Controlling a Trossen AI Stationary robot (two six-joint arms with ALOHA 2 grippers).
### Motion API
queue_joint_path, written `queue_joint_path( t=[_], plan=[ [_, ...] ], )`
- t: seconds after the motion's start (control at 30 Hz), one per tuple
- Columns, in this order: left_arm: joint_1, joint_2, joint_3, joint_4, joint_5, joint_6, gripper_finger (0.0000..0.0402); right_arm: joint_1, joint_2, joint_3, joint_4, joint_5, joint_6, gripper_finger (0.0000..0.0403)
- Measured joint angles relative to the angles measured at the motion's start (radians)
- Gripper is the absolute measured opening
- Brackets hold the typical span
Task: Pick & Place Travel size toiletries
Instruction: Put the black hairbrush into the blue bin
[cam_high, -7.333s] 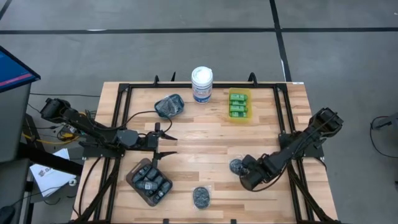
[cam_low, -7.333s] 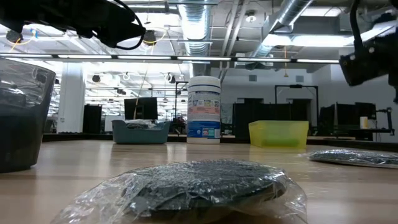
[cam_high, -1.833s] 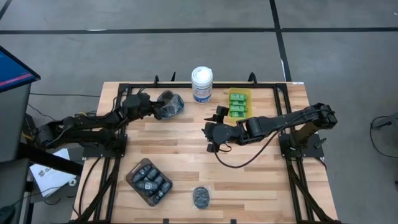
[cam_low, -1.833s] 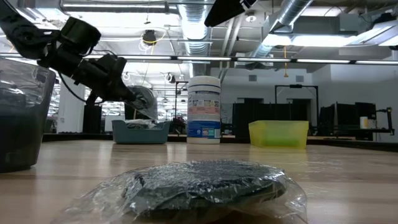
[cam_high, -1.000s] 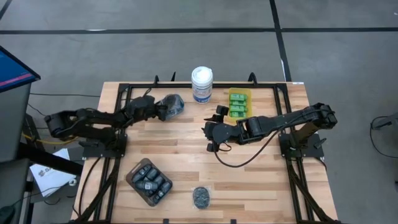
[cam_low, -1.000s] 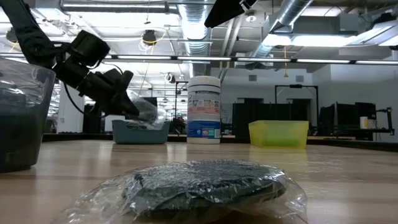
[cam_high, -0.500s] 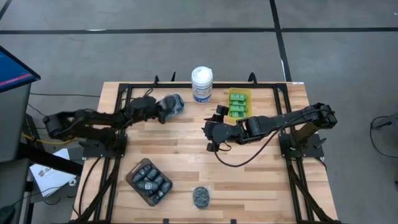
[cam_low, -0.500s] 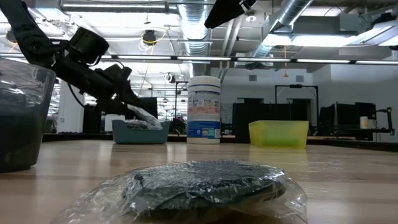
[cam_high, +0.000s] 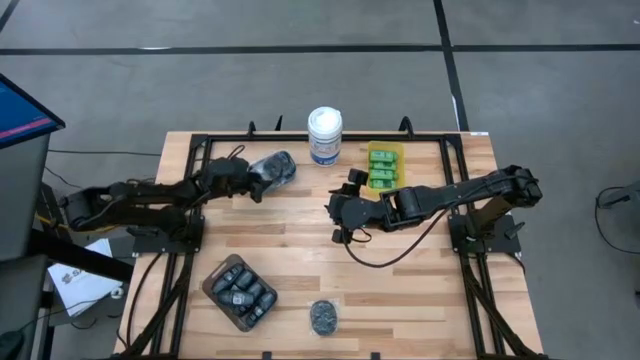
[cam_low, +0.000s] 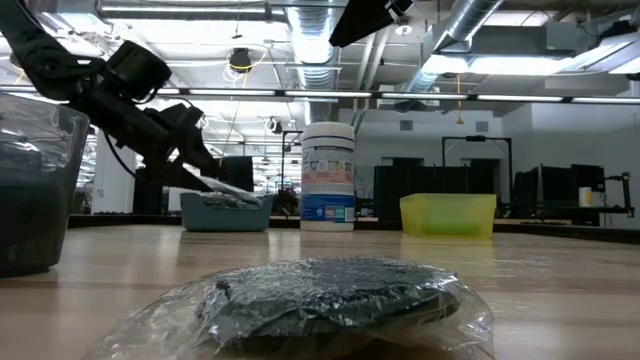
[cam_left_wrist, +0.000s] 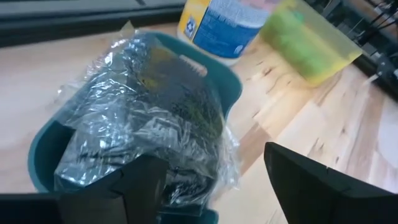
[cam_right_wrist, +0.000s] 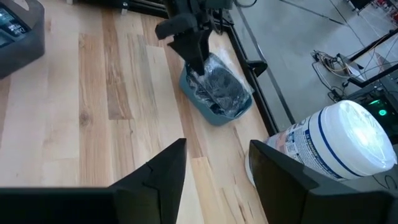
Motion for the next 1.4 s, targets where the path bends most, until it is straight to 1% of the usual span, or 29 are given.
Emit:
queue_joint_path(
  t=[0.13, 0.27, 0.4, 0.53, 0.63, 0.73, 0.8, 0.87, 0.97, 1.1, 1.23, 1.4],
  plan=[
    [0.000, -0.053, 0.000, -0.003, 0.000, 0.002, 0.0258, 0.002, 0.000, 0.000, -0.042, -0.004, 0.051, 0.0168],
    [0.000, -0.114, 0.000, -0.026, 0.000, 0.003, 0.0260, 0.002, 0.000, 0.000, -0.121, -0.069, 0.150, 0.0172],
    [0.000, -0.178, 0.000, -0.128, 0.000, 0.032, 0.0261, 0.016, 0.001, 0.000, -0.178, -0.141, 0.231, 0.0177],
    [0.000, -0.241, 0.000, -0.232, 0.000, 0.060, 0.0259, 0.056, 0.038, -0.003, -0.200, -0.164, 0.253, 0.0183],
    [0.000, -0.291, 0.000, -0.283, 0.011, 0.063, 0.0258, 0.094, 0.089, 0.002, -0.162, -0.210, 0.254, 0.0190],
    [0.000, -0.339, 0.000, -0.296, 0.058, 0.068, 0.0260, 0.137, 0.173, -0.002, -0.159, -0.283, 0.254, 0.0201],
    [0.000, -0.378, 0.000, -0.295, 0.092, 0.070, 0.0262, 0.166, 0.224, -0.002, -0.169, -0.317, 0.254, 0.0213],
    [0.000, -0.413, 0.000, -0.299, 0.119, 0.070, 0.0262, 0.194, 0.275, 0.000, -0.137, -0.353, 0.254, 0.0227],
    [0.000, -0.459, 0.000, -0.298, 0.135, 0.070, 0.0261, 0.225, 0.346, -0.002, -0.097, -0.417, 0.267, 0.0245],
    [0.000, -0.499, 0.000, -0.313, 0.145, 0.070, 0.0259, 0.245, 0.381, -0.002, -0.044, -0.492, 0.312, 0.0255],
    [0.000, -0.525, 0.000, -0.317, 0.154, 0.069, 0.0259, 0.267, 0.380, 0.000, -0.009, -0.494, 0.319, 0.0255],
    [0.000, -0.552, 0.000, -0.313, 0.183, 0.070, 0.0257, 0.316, 0.394, 0.002, 0.093, -0.496, 0.257, 0.0255]
  ],
)
